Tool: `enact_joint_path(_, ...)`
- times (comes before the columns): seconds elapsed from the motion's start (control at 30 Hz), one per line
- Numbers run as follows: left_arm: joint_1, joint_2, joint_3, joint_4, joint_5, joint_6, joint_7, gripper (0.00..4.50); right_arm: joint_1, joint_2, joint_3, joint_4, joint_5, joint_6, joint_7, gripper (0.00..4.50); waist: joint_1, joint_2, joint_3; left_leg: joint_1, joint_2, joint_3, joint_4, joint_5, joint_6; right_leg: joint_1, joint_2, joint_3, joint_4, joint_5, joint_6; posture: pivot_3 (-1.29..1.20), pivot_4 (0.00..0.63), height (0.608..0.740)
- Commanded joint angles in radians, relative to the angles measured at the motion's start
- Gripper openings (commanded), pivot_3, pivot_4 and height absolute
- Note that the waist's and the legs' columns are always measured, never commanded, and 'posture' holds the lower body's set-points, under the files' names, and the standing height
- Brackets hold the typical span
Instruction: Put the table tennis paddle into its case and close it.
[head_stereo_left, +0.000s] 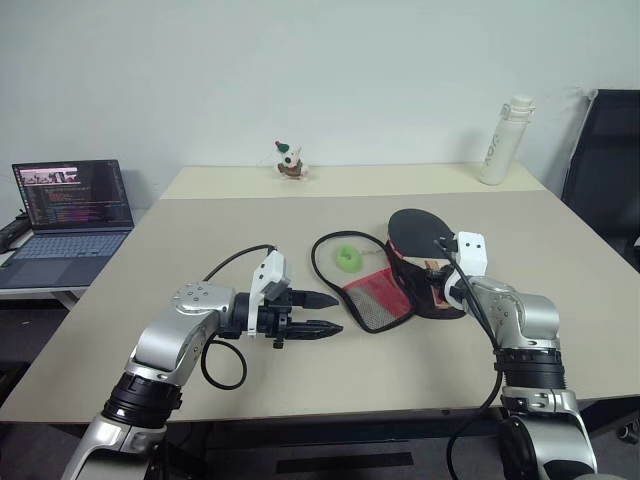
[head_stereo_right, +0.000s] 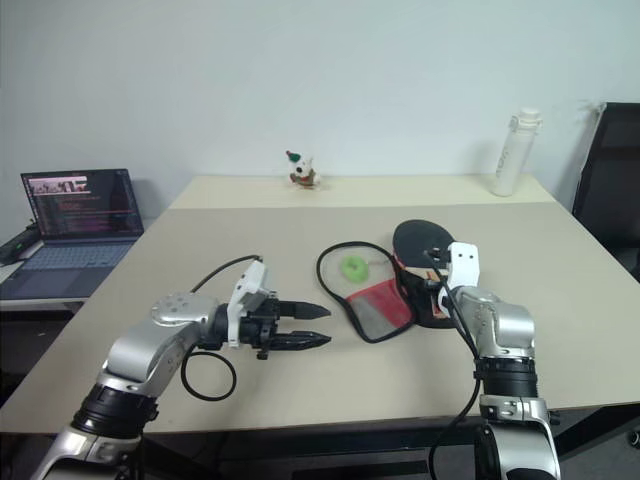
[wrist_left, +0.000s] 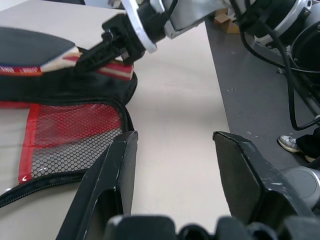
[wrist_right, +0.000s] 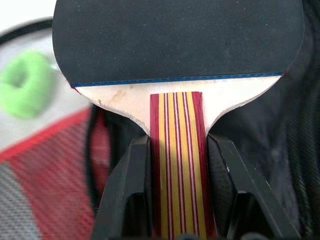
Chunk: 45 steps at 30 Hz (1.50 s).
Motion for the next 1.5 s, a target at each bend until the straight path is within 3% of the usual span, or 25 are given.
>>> enact_joint_path(0.03,-0.006,0.004,0.017,-0.04,-0.01,0.001,0.01,2.62,-0.044,-0.02,0.005,0.028,-0.015,-0.078,0.018,1.13,-0.001,0.0,0.0,0.0,0.0,0.0,0.0,0.0,0.0,0.0,0.0,0.0,0.0,0.0,0.0,0.0,0.15,0.74)
enact_joint_path(0.27,-0.004,0.006,0.024,-0.042,-0.006,-0.006,0.027,2.62,-0.05,-0.024,0.024,0.074,-0.033,-0.103,0.031,1.13,-0.003,0.0,0.0,0.0,0.0,0.0,0.0,0.0,0.0,0.0,0.0,0.0,0.0,0.0,0.0,0.0,0.15,0.74)
enact_joint_path(0.57,-0.099,-0.051,0.054,0.064,0.065,-0.065,0.188,2.62,-0.039,-0.038,0.031,0.079,-0.039,-0.104,0.04,1.13,-0.002,0.0,0.0,0.0,0.0,0.0,0.0,0.0,0.0,0.0,0.0,0.0,0.0,0.0,0.0,0.0,0.15,0.74)
enact_joint_path(1.0,-0.089,-0.059,0.048,0.06,0.069,-0.071,0.193,2.62,-0.025,-0.053,0.037,0.068,-0.04,-0.087,0.043,1.13,-0.003,0.0,0.0,0.0,0.0,0.0,0.0,0.0,0.0,0.0,0.0,0.0,0.0,0.0,0.0,0.0,0.15,0.74)
enact_joint_path(1.33,-0.075,-0.058,0.039,0.065,0.093,-0.075,0.202,2.62,-0.002,-0.043,0.049,-0.012,-0.021,-0.052,0.049,4.48,-0.003,0.0,0.0,0.0,0.0,0.0,0.0,0.0,0.0,0.0,0.0,0.0,0.0,0.0,0.0,0.0,0.15,0.74)
enact_joint_path(1.5,-0.088,-0.06,0.032,0.164,0.185,-0.115,0.274,2.62,0.083,-0.144,0.094,-0.347,0.095,0.073,0.23,4.48,0.001,0.0,0.0,0.0,0.0,0.0,0.0,0.0,0.0,0.0,0.0,0.0,-0.001,0.0,0.001,0.0,0.15,0.74)
